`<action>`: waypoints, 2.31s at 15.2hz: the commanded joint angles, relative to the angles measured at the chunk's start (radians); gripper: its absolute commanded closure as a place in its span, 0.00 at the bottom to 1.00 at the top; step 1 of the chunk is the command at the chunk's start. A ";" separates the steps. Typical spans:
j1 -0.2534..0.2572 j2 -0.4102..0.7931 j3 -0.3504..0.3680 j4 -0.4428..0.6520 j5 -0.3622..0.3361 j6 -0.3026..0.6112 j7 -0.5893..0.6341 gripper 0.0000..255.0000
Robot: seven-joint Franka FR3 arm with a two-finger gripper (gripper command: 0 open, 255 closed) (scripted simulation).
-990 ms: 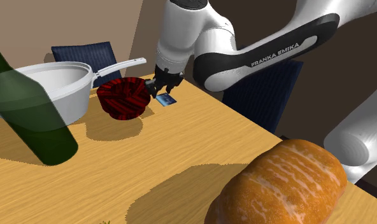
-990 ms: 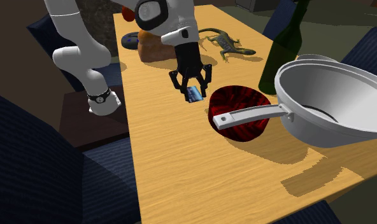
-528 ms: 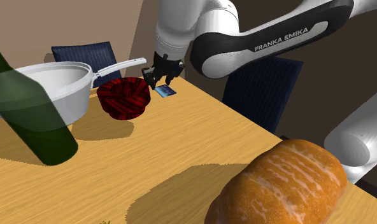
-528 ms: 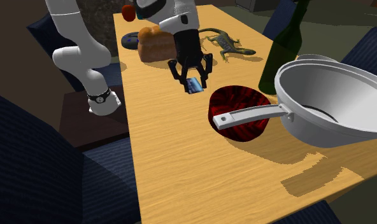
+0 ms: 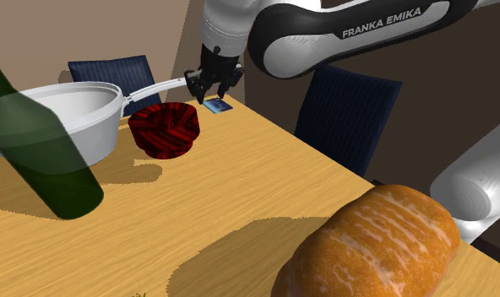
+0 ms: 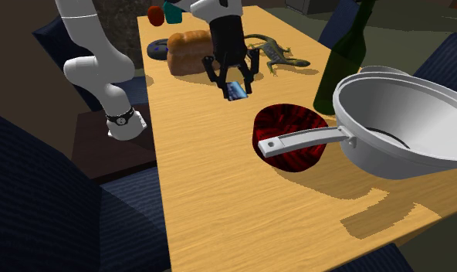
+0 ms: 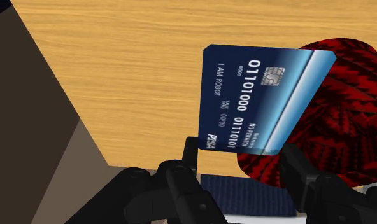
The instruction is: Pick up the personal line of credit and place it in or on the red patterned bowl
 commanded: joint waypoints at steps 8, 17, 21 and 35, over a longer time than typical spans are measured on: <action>0.011 0.216 0.086 0.251 -0.192 -0.164 0.076 1.00; 0.521 0.802 -0.053 1.028 -0.611 -0.506 0.061 1.00; 0.536 0.832 -0.067 1.040 -0.622 -0.488 0.067 1.00; 0.404 0.773 -0.051 0.736 -0.616 -0.305 0.194 1.00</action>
